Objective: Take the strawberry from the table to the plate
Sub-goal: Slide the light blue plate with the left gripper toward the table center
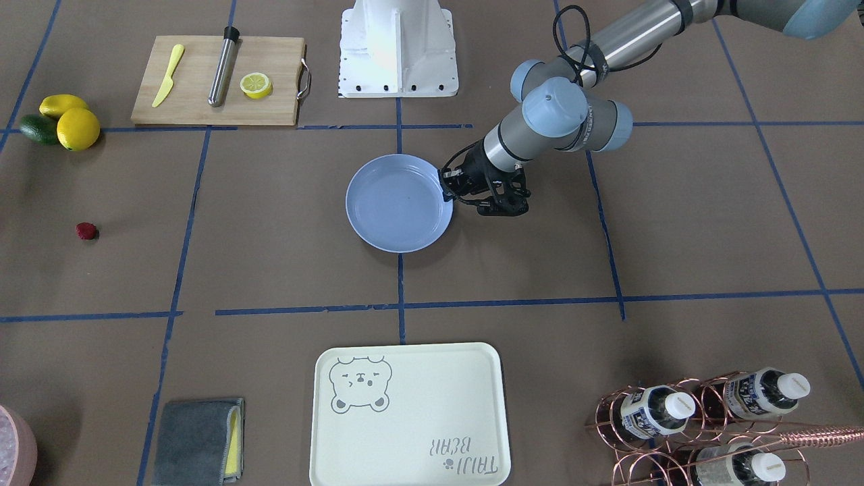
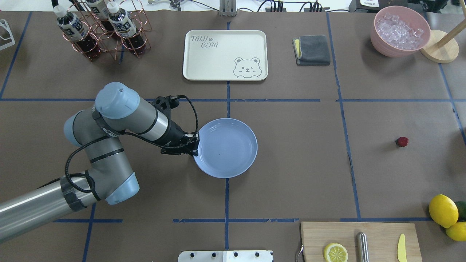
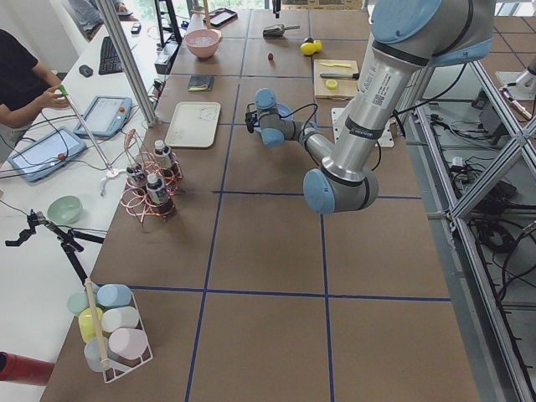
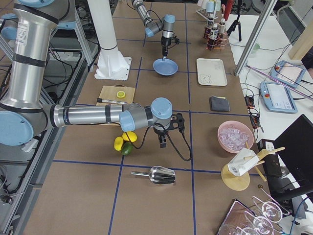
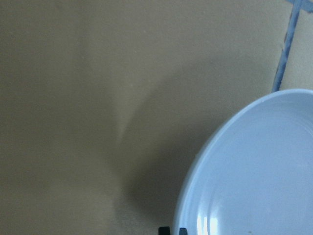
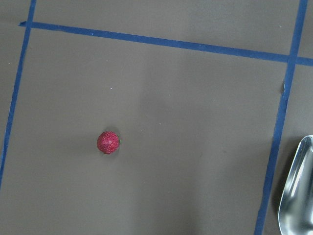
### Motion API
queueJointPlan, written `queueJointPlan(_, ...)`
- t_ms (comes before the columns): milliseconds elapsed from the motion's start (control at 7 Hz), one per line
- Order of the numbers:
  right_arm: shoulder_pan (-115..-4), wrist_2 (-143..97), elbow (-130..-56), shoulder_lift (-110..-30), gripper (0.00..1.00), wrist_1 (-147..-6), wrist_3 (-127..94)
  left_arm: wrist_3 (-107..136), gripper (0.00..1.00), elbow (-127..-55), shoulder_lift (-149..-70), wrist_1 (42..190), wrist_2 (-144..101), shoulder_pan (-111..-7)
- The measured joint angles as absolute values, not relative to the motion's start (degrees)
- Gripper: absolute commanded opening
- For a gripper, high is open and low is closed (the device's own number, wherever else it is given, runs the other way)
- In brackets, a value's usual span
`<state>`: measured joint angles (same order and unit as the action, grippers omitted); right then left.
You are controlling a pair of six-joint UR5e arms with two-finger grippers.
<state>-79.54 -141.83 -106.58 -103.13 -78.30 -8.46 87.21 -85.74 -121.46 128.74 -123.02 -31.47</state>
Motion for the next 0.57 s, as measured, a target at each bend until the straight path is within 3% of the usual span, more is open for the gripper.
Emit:
queueJointPlan(286, -79.2, -142.0, -106.9, -103.1, 1.0, -78.1, -9.9, 87.2, 0.0, -85.3, -121.6, 128.8, -121.9, -31.0)
queueJointPlan(429, -79.0, -142.1, -107.0, -103.1, 1.0, -77.5, -10.7, 87.2, 0.45, -85.3, -121.5, 128.8, -121.8, -31.0)
queueJointPlan(571, -78.5, -142.1, -107.0, -103.1, 1.0, -76.7, -12.0, 87.1, 0.77, -85.2, -121.4, 128.8, -121.5, -30.9)
